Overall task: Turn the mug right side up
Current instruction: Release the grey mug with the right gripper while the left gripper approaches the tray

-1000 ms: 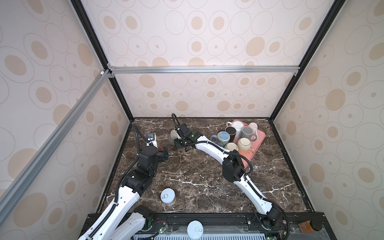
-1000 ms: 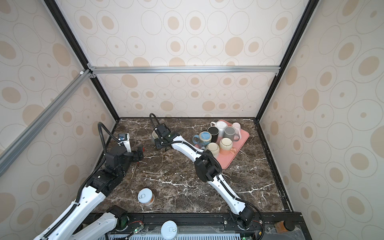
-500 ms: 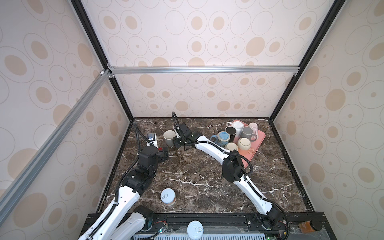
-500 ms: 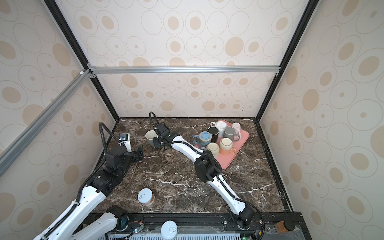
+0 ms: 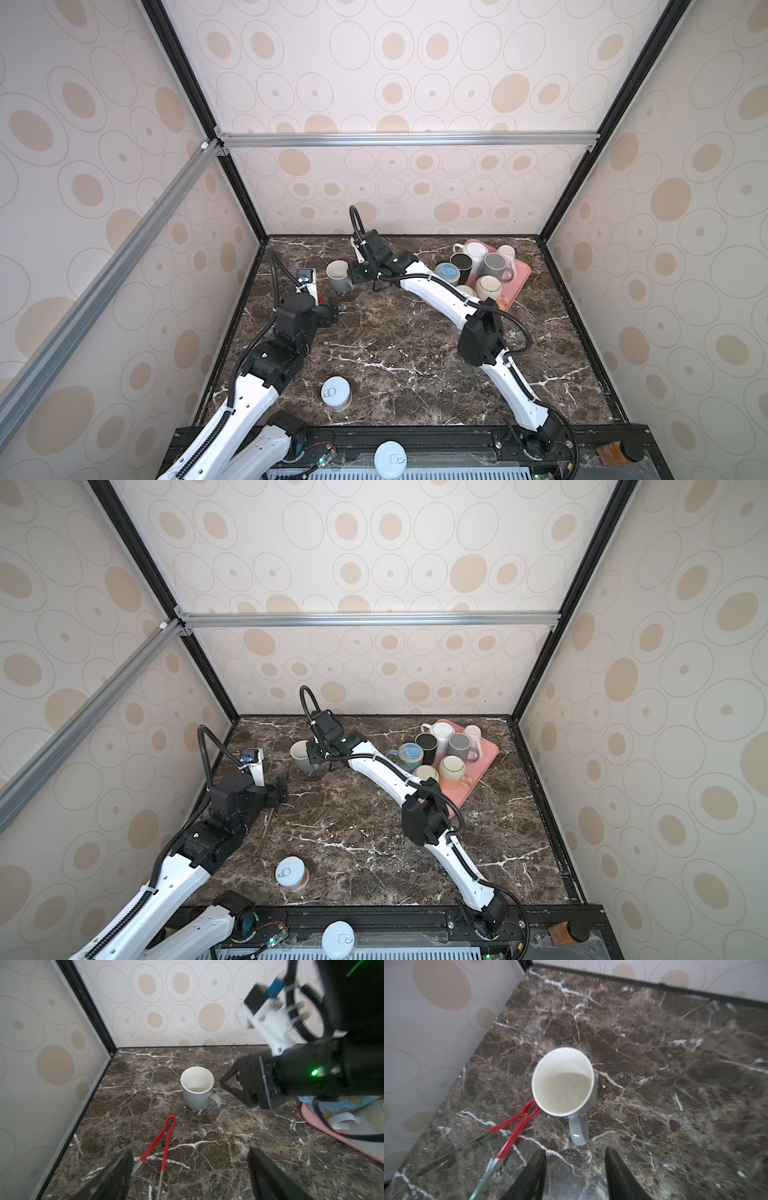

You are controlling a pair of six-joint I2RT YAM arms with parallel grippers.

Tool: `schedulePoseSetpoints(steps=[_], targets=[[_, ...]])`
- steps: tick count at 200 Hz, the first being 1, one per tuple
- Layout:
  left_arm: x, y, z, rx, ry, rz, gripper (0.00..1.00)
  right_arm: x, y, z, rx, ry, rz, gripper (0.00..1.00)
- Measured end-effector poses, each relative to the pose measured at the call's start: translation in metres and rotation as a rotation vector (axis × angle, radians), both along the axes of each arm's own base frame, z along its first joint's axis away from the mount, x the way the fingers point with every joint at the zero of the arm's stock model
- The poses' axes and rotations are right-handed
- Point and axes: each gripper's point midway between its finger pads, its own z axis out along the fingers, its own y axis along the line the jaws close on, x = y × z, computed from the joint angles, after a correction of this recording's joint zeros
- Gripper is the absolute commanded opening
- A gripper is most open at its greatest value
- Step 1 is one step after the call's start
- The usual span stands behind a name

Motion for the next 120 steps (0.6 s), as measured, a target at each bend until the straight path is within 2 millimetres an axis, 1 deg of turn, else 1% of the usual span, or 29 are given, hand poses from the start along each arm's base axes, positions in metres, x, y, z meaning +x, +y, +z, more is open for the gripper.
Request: schedulePoseSetpoints(steps=[10, 22, 31, 43, 52, 63, 72, 75, 78, 81, 82, 83, 89, 99, 104, 107, 111, 112, 116, 120], targets=[[0.0, -0.007, -0.001, -0.018, 0.007, -0.033, 0.79, -0.005, -0.011, 0.026, 0.012, -0.025, -0.007, 0.51], [0.001, -0.016, -0.004, -0.037, 0.016, -0.076, 0.76, -0.014, -0.025, 0.048, 0.021, -0.044, -0.014, 0.52], [0.002, -0.024, -0.011, -0.053, 0.033, -0.114, 0.74, -0.021, -0.039, 0.059, 0.019, -0.047, -0.023, 0.52], [0.005, -0.036, -0.025, -0.075, 0.071, -0.161, 0.7, -0.027, -0.061, 0.065, 0.01, -0.042, -0.047, 0.52], [0.006, -0.045, -0.038, -0.087, 0.11, -0.198, 0.68, -0.03, -0.079, 0.063, -0.005, -0.03, -0.07, 0.52], [0.006, -0.056, -0.057, -0.111, 0.165, -0.244, 0.66, -0.032, -0.107, 0.056, -0.028, -0.008, -0.112, 0.52], [0.005, -0.063, -0.07, -0.121, 0.204, -0.27, 0.66, -0.033, -0.133, 0.045, -0.054, 0.018, -0.151, 0.52], [0.005, -0.065, -0.073, -0.121, 0.213, -0.275, 0.66, -0.034, -0.138, 0.043, -0.06, 0.024, -0.16, 0.52], [0.004, -0.068, -0.077, -0.127, 0.224, -0.287, 0.65, -0.034, -0.15, 0.039, -0.07, 0.032, -0.181, 0.52], [0.004, -0.07, -0.079, -0.13, 0.233, -0.295, 0.65, -0.035, -0.159, 0.035, -0.079, 0.041, -0.193, 0.52], [0.004, -0.07, -0.079, -0.13, 0.233, -0.295, 0.65, -0.035, -0.159, 0.035, -0.079, 0.041, -0.193, 0.53], [0.004, -0.072, -0.081, -0.132, 0.239, -0.3, 0.65, -0.034, -0.165, 0.034, -0.084, 0.043, -0.205, 0.53], [0.003, -0.075, -0.085, -0.138, 0.251, -0.31, 0.65, -0.036, -0.181, 0.027, -0.099, 0.059, -0.23, 0.53], [0.004, -0.084, -0.089, -0.152, 0.261, -0.335, 0.64, -0.038, -0.214, 0.017, -0.117, 0.087, -0.287, 0.53], [0.005, -0.089, -0.09, -0.16, 0.262, -0.35, 0.63, -0.039, -0.231, 0.013, -0.122, 0.099, -0.32, 0.53], [0.005, -0.091, -0.09, -0.161, 0.261, -0.357, 0.63, -0.04, -0.237, 0.01, -0.124, 0.107, -0.332, 0.53], [0.006, -0.096, -0.091, -0.165, 0.263, -0.37, 0.63, -0.041, -0.254, 0.006, -0.126, 0.121, -0.365, 0.53], [0.006, -0.097, -0.092, -0.165, 0.264, -0.372, 0.63, -0.041, -0.254, 0.006, -0.126, 0.121, -0.365, 0.53], [0.006, -0.102, -0.092, -0.169, 0.264, -0.386, 0.63, -0.041, -0.269, 0.004, -0.125, 0.13, -0.396, 0.53], [0.006, -0.107, -0.095, -0.167, 0.27, -0.397, 0.63, -0.042, -0.279, 0.002, -0.124, 0.139, -0.417, 0.53]])
